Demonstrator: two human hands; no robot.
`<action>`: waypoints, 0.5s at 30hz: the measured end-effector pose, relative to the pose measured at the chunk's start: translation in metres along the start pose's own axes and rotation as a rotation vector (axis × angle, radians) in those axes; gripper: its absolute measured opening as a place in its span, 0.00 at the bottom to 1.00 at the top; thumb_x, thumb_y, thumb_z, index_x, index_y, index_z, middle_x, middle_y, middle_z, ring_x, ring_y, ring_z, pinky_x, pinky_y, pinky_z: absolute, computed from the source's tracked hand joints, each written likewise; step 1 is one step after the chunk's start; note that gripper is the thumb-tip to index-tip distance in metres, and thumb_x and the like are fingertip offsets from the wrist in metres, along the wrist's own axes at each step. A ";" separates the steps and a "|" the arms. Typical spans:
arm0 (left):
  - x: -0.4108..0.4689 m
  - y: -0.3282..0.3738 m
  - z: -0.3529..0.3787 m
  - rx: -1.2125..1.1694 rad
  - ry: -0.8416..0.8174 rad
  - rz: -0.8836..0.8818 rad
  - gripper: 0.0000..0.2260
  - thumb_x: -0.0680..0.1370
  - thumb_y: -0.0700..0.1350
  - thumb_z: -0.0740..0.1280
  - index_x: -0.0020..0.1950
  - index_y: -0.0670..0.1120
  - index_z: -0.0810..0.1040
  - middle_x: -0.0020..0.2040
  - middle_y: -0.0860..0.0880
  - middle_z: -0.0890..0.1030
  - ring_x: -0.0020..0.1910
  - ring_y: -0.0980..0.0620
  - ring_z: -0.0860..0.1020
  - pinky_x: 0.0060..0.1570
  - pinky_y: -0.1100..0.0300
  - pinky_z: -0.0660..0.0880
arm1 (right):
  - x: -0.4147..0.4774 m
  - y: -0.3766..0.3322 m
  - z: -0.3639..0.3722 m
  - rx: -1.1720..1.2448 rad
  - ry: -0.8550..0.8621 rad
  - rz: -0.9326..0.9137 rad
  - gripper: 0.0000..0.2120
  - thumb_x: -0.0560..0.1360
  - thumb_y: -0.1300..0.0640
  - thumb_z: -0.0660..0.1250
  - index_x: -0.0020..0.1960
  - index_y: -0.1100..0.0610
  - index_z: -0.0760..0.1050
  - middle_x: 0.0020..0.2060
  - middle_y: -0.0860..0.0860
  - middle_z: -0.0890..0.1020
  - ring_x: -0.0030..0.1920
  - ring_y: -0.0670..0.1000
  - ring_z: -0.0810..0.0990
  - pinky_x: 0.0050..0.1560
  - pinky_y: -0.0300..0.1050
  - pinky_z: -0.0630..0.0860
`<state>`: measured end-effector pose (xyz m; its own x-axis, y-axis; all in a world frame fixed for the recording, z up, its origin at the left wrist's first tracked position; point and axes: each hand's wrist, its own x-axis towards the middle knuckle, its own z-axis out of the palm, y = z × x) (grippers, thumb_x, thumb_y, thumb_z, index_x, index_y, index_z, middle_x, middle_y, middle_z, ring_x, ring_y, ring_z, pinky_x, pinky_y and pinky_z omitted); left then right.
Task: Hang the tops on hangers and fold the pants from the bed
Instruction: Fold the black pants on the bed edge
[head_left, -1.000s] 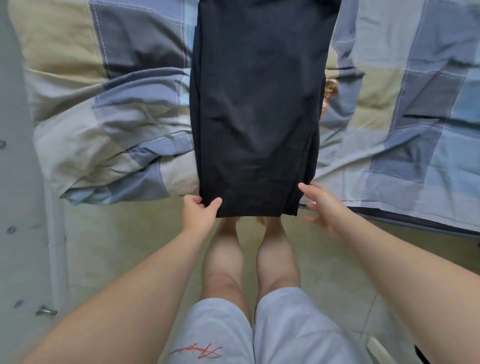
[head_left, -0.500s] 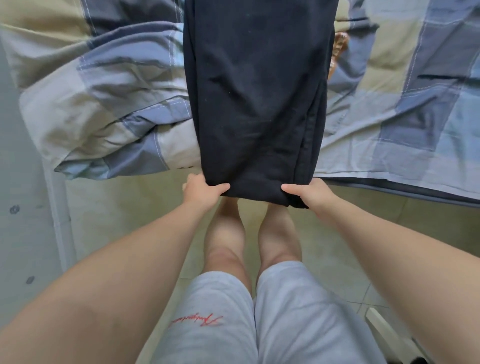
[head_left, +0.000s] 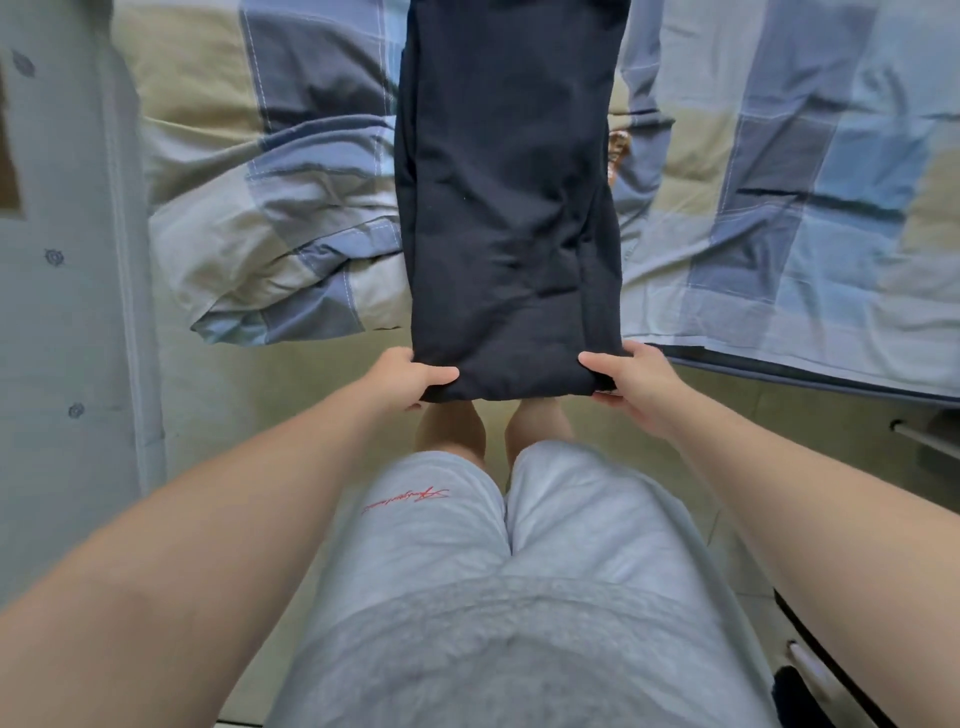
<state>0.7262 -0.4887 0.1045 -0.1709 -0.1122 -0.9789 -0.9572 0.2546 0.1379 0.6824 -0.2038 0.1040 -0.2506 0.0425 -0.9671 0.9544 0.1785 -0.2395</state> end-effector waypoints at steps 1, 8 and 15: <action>-0.009 0.006 -0.004 0.004 -0.007 -0.007 0.13 0.75 0.48 0.75 0.57 0.48 0.81 0.54 0.51 0.84 0.52 0.51 0.82 0.48 0.58 0.78 | -0.008 -0.008 -0.002 0.014 -0.001 -0.004 0.12 0.76 0.61 0.73 0.58 0.58 0.78 0.56 0.55 0.84 0.52 0.55 0.85 0.51 0.49 0.81; -0.071 0.067 -0.027 -0.117 -0.055 -0.053 0.16 0.74 0.50 0.75 0.59 0.47 0.79 0.54 0.48 0.84 0.48 0.50 0.83 0.47 0.55 0.80 | -0.057 -0.072 -0.015 0.167 0.077 -0.031 0.11 0.77 0.61 0.72 0.56 0.57 0.73 0.52 0.57 0.82 0.45 0.56 0.84 0.44 0.49 0.82; -0.093 0.151 -0.053 -0.410 0.009 -0.016 0.10 0.76 0.50 0.68 0.55 0.49 0.76 0.40 0.48 0.79 0.35 0.51 0.76 0.41 0.58 0.74 | -0.070 -0.163 -0.022 0.260 0.150 -0.139 0.04 0.79 0.61 0.69 0.49 0.61 0.74 0.44 0.60 0.81 0.39 0.56 0.84 0.38 0.46 0.81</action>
<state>0.5852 -0.4909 0.2245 -0.1551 -0.1220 -0.9803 -0.9732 -0.1515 0.1728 0.5407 -0.2145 0.2124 -0.3837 0.1828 -0.9052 0.9142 -0.0636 -0.4003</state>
